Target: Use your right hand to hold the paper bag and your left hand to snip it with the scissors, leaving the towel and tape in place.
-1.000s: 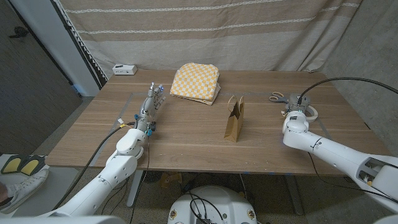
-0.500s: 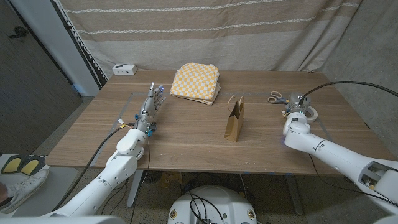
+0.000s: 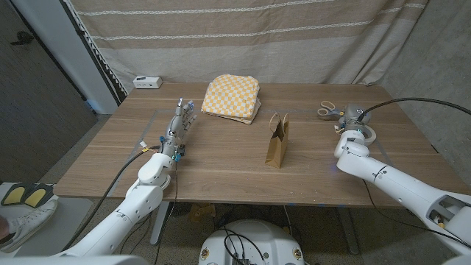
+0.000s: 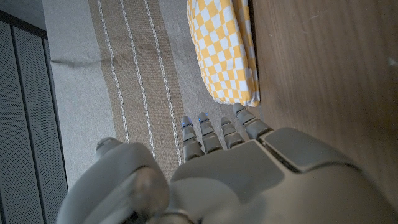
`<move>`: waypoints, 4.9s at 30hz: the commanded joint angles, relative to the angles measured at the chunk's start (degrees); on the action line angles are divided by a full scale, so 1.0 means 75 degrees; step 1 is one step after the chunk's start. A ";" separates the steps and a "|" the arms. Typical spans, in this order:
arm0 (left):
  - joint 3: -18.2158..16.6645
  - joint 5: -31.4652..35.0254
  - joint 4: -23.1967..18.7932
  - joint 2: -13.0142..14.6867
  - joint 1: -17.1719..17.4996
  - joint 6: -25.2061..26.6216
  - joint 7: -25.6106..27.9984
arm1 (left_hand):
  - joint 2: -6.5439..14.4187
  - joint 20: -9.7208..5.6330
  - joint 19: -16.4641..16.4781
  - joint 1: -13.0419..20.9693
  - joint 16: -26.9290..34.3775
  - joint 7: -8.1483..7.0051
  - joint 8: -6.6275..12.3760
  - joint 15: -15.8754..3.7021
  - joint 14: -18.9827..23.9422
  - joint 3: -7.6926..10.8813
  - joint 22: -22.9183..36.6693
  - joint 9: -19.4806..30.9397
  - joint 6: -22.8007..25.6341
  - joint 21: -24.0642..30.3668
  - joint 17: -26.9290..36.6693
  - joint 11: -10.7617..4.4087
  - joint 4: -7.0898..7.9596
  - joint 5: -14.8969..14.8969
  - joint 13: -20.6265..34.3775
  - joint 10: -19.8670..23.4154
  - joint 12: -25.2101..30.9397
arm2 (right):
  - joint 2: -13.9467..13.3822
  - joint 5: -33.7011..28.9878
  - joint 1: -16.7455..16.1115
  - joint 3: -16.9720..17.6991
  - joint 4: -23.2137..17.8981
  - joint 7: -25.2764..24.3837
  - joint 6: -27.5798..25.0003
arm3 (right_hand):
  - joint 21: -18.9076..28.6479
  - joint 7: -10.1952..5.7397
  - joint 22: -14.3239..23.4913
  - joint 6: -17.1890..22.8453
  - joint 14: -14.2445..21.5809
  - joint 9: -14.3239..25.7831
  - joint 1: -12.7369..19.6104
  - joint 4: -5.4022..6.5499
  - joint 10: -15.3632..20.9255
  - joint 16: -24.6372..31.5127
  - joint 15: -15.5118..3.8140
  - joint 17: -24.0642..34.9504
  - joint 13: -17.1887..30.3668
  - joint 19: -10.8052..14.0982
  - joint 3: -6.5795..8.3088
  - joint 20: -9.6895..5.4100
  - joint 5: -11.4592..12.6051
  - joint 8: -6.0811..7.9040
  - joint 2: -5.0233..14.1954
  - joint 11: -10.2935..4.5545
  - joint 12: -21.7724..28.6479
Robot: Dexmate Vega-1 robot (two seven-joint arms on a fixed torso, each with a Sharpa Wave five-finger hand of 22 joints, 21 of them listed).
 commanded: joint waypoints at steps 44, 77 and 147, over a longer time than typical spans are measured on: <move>-0.0135 -0.0261 -0.0072 0.0046 0.0333 -0.0033 -0.0107 | 0.0054 -0.0895 -0.0005 -0.0021 0.0032 -0.0005 -0.0003 -0.0988 0.0039 -0.0014 0.0025 0.0032 0.0067 0.0026 0.0010 0.0005 0.0056 -0.0038 0.0008 0.0071 0.0031 | -0.0648 0.0714 -0.0266 0.0471 -0.1325 0.1361 0.0985 | 0.5438 0.0311 0.2588 -0.1499 0.0355 0.3367 -0.0843 0.1303 -0.0777 0.3759 -0.0658 0.3184 0.4772 0.0452 0.2348 -0.1152 -0.0596 -0.0577 0.0234 -0.0340 0.1828; 0.0017 -0.0268 -0.0197 0.0101 0.0326 0.0181 -0.0246 | 0.0066 -0.0881 0.0009 -0.0055 0.0045 -0.0021 0.0048 -0.0990 0.0087 -0.0024 0.0025 0.0031 0.0236 0.0031 0.0012 0.0000 0.0079 -0.0070 0.0009 0.0117 0.0043 | -0.0597 0.0742 -0.0304 0.0439 -0.1279 0.1228 0.0589 | 0.7137 0.0065 0.2109 -0.3297 0.0348 0.3676 -0.0537 0.0334 0.0065 0.3756 -0.0689 0.2070 0.2891 0.0006 0.1297 -0.1128 -0.0335 0.0093 0.0137 -0.0175 0.1177; 0.0023 -0.0379 -0.0177 0.0084 0.0381 0.0207 -0.0333 | 0.0124 -0.0873 -0.0004 -0.0284 0.0038 0.0038 0.0078 -0.0981 0.0091 -0.0069 0.0030 0.0029 0.0565 0.0032 0.0017 0.0056 0.0221 -0.0148 0.0011 0.0176 0.0046 | -0.0544 0.0555 -0.0797 0.0862 -0.1269 -0.0095 0.1460 | 0.8264 -0.0179 0.0520 -0.4073 0.0775 0.6614 -0.0327 0.0077 0.1016 0.3540 -0.0667 0.1890 0.2891 -0.0424 0.1130 -0.1143 -0.0496 0.6800 0.0105 0.0109 0.0948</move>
